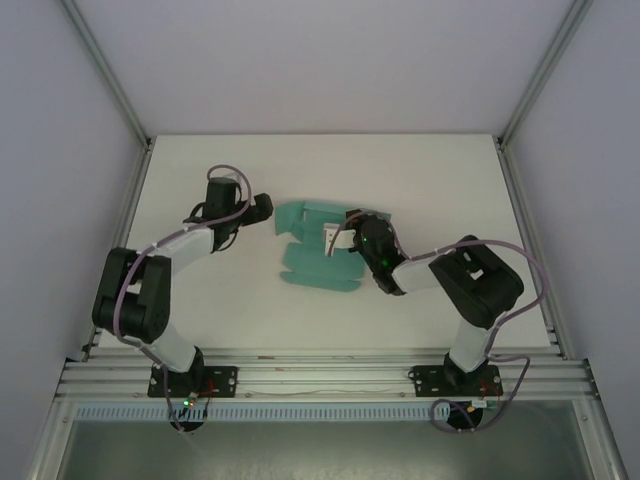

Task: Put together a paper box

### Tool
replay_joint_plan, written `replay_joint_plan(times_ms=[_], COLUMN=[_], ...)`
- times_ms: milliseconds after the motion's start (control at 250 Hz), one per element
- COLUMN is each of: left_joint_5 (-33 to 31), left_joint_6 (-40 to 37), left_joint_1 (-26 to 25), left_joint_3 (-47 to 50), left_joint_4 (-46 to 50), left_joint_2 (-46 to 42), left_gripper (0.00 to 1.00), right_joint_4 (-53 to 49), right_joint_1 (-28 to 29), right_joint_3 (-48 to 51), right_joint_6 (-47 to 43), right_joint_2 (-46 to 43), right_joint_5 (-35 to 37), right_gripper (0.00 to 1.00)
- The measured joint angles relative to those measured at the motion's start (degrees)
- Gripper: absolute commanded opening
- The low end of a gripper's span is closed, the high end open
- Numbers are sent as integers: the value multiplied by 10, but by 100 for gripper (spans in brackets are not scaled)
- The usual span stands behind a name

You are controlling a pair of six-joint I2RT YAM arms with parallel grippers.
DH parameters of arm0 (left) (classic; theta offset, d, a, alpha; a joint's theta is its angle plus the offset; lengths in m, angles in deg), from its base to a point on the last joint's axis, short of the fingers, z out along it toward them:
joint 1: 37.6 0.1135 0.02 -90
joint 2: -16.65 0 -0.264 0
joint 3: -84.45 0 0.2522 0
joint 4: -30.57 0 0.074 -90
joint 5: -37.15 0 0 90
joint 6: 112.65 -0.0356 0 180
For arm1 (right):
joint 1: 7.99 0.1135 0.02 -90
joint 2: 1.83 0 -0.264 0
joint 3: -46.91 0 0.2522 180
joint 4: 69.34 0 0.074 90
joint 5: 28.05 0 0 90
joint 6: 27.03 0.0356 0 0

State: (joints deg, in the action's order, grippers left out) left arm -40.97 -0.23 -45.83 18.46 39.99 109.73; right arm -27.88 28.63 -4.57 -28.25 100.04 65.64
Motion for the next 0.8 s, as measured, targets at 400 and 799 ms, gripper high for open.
replay_joint_plan(times_ms=[400, 799], left_joint_5=[119, 186], left_joint_6=[-39, -91], left_joint_1=[-2, -83], left_joint_3=[-39, 0], left_joint_4=[-27, -79], left_joint_2=[68, 68], left_gripper=[84, 68], right_joint_4=[10, -27], right_joint_1=[5, 9], right_joint_3=[6, 5], right_joint_6=[1, 14], right_joint_2=[-10, -25], right_joint_5=[0, 21], right_gripper=[0, 0])
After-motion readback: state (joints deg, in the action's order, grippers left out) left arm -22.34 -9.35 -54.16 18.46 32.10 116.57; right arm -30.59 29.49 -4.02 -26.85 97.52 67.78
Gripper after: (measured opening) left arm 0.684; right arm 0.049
